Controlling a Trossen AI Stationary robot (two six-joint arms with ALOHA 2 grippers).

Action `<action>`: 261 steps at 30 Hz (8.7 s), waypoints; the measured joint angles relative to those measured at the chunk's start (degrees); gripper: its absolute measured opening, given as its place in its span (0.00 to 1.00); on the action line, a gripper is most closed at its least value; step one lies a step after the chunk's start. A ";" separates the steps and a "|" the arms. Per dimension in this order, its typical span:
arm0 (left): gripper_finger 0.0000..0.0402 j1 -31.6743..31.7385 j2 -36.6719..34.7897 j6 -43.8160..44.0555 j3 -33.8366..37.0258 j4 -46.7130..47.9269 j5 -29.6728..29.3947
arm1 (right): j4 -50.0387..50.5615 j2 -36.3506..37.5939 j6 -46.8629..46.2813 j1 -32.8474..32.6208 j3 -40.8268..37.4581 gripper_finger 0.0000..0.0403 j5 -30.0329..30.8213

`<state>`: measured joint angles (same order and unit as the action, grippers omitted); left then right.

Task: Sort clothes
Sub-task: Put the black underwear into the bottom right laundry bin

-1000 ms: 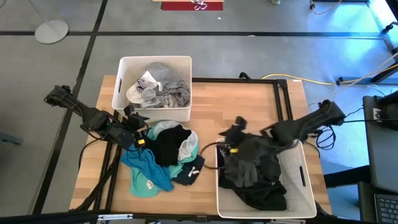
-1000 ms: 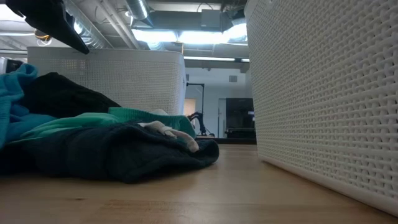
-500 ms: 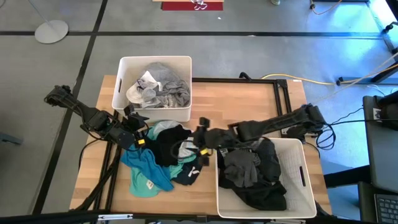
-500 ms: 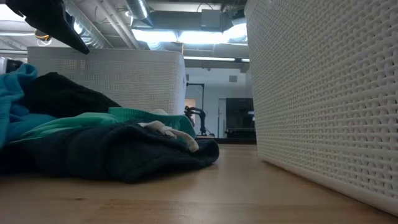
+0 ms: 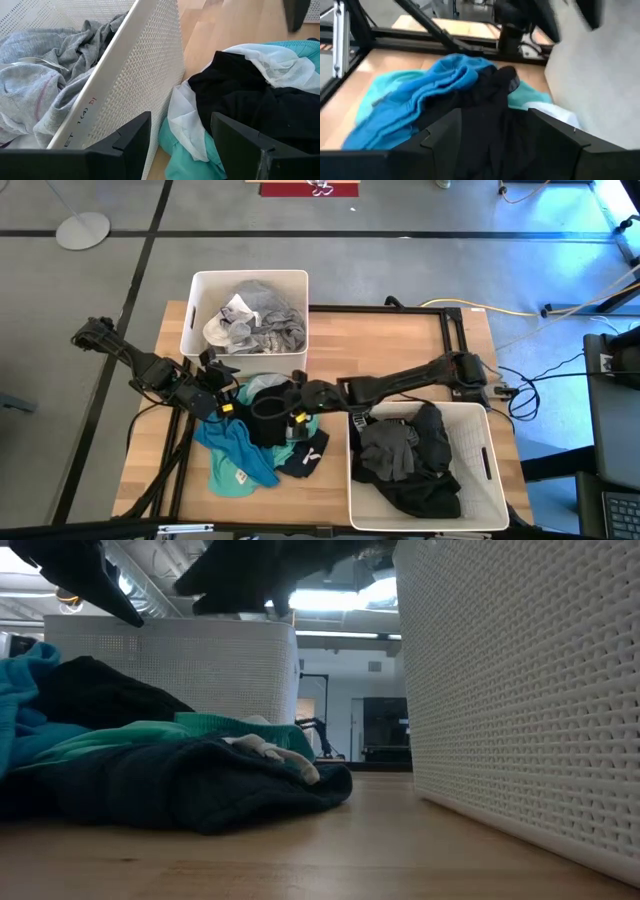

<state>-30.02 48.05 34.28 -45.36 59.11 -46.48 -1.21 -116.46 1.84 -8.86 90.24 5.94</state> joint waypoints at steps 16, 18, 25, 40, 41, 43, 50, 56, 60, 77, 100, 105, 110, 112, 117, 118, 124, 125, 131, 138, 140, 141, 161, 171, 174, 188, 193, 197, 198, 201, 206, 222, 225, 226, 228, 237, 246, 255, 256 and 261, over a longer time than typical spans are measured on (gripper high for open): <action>0.49 0.00 0.15 0.26 0.00 0.23 0.00 | -9.99 -8.10 4.46 0.37 0.34 0.56 -3.06; 0.49 -0.02 0.15 0.24 0.00 0.24 0.00 | -9.96 -8.10 4.46 0.37 0.31 0.56 -2.98; 0.49 -0.02 0.13 0.26 0.00 -0.09 0.00 | -3.06 -8.59 3.99 0.37 3.96 0.56 0.49; 0.49 -0.02 0.09 0.41 0.00 -0.18 0.02 | 8.71 -17.23 3.34 0.32 26.85 0.56 0.48; 0.49 0.00 0.09 0.42 0.00 -0.19 0.02 | 10.00 -18.23 3.05 0.32 27.30 0.56 0.48; 0.49 -0.01 0.09 0.42 0.00 -0.11 0.10 | 12.13 -19.84 2.95 0.32 27.41 0.56 -0.25; 0.49 -0.02 0.09 0.41 0.00 0.02 1.36 | 21.65 -20.34 2.20 0.34 27.59 0.56 -1.53; 0.49 -0.02 0.09 0.35 0.00 -0.12 1.36 | 23.51 -20.69 1.38 0.39 27.58 0.56 -3.15; 0.49 -0.02 0.09 0.37 0.00 -0.20 1.36 | 22.37 -22.40 1.21 1.02 27.61 0.56 -3.59; 0.49 -0.02 0.09 0.29 0.00 -0.17 1.33 | 26.42 -18.64 7.47 0.90 27.52 0.07 0.47; 0.49 -0.02 0.09 0.42 0.00 -0.20 1.31 | 38.52 4.36 10.86 -4.17 27.54 0.03 20.03; 0.49 0.00 0.09 0.67 0.00 -0.22 1.29 | 39.88 9.40 10.87 -5.61 27.54 0.03 23.31; 0.49 -0.02 0.09 1.06 0.00 -0.22 1.30 | 40.41 13.94 10.41 -7.52 27.54 0.03 25.01; 0.49 0.00 0.09 1.25 0.00 -0.20 1.31 | 40.49 15.63 10.39 -8.52 27.54 0.04 25.23; 0.49 -0.02 0.09 1.24 0.00 -0.21 1.30 | 40.76 19.51 10.34 -11.60 27.54 0.04 27.60; 0.49 -0.01 0.09 1.25 0.00 -0.22 1.29 | 41.26 20.24 10.32 -12.30 27.54 0.04 28.15; 0.49 -0.01 0.09 1.16 0.00 -0.20 1.29 | 45.24 24.80 5.60 -17.28 27.55 0.04 32.04; 0.49 -0.02 0.09 1.15 0.00 -0.22 1.29 | 46.14 25.63 4.09 -18.11 27.56 0.05 32.26; 0.49 0.00 0.09 1.25 0.00 -0.22 1.29 | 50.94 30.11 -4.67 -23.82 27.58 0.05 32.68; 0.49 -0.02 0.09 1.27 0.00 -0.20 1.28 | 69.10 32.61 -26.57 -29.38 27.63 0.05 32.59; 0.49 -0.02 0.09 1.24 0.00 -0.20 1.07 | 75.62 32.37 -34.76 -30.82 27.55 0.05 32.46; 0.49 -0.01 0.09 1.25 0.00 -0.21 0.90 | 78.03 32.16 -38.28 -31.45 27.30 0.05 32.56; 0.49 -0.02 0.09 1.72 0.00 -0.20 0.83 | 76.49 31.97 -70.61 -34.89 -9.90 0.05 33.67; 0.49 0.00 0.09 1.95 0.00 -0.22 0.83 | 56.79 31.96 -70.64 -30.46 -27.17 0.07 25.53; 0.49 0.00 0.09 1.95 -0.01 -0.22 0.83 | 53.20 31.95 -70.83 -28.57 -30.71 0.15 20.19; 0.49 0.00 0.11 1.76 -0.02 -0.22 0.85 | 59.88 33.25 -70.32 -18.68 -20.49 0.52 -10.13; 0.49 0.00 0.11 1.74 -0.02 -0.21 0.84 | 68.31 33.39 -67.21 -17.62 -8.97 0.52 -7.57; 0.49 0.00 0.11 1.69 -0.02 -0.22 0.85 | 68.04 33.48 -58.83 -17.70 -1.03 0.52 3.12; 0.49 0.00 0.11 1.51 -0.02 -0.20 0.85 | 67.37 33.48 -56.08 -17.73 0.51 0.53 6.13; 0.49 0.00 0.11 1.49 -0.02 -0.22 0.85 | 62.37 33.58 -46.06 -17.73 2.86 0.53 16.05; 0.49 0.00 0.11 1.28 -0.02 -0.21 0.84 | 51.72 32.71 -30.71 -17.20 2.95 0.53 36.03; 0.49 0.00 0.11 1.05 -0.02 -0.20 0.85 | 25.35 17.60 -7.43 -2.38 2.89 0.52 18.49; 0.49 0.00 0.10 0.80 -0.02 -0.16 0.85 | 20.79 13.74 -6.43 -0.12 2.89 0.52 14.28; 0.49 0.00 0.09 0.81 -0.02 -0.18 0.85 | 18.70 12.52 -6.04 0.48 2.89 0.52 12.70; 0.49 0.00 0.11 0.81 -0.02 -0.15 0.87 | 16.89 10.61 -5.84 1.57 2.89 0.52 10.04; 0.49 0.00 0.09 1.05 -0.02 -0.22 0.83 | 10.18 2.30 -8.00 4.54 2.91 0.52 1.54; 0.49 0.00 0.11 1.11 -0.02 -0.23 0.79 | 7.11 -4.19 -8.04 4.85 2.91 0.52 0.87; 0.49 0.00 0.09 1.25 -0.02 -0.26 0.66 | 3.74 -9.66 -10.56 4.90 3.12 0.52 1.38; 0.49 0.01 0.11 1.27 -0.02 -0.26 0.66 | 4.21 -9.94 -10.59 4.97 3.26 0.52 1.40; 0.49 0.00 0.10 1.27 -0.02 -0.23 0.66 | 5.22 -11.68 -11.08 5.65 2.72 0.52 1.39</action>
<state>-30.02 48.15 35.55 -45.39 58.88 -45.82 4.01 -128.13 -9.23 -3.20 92.96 7.32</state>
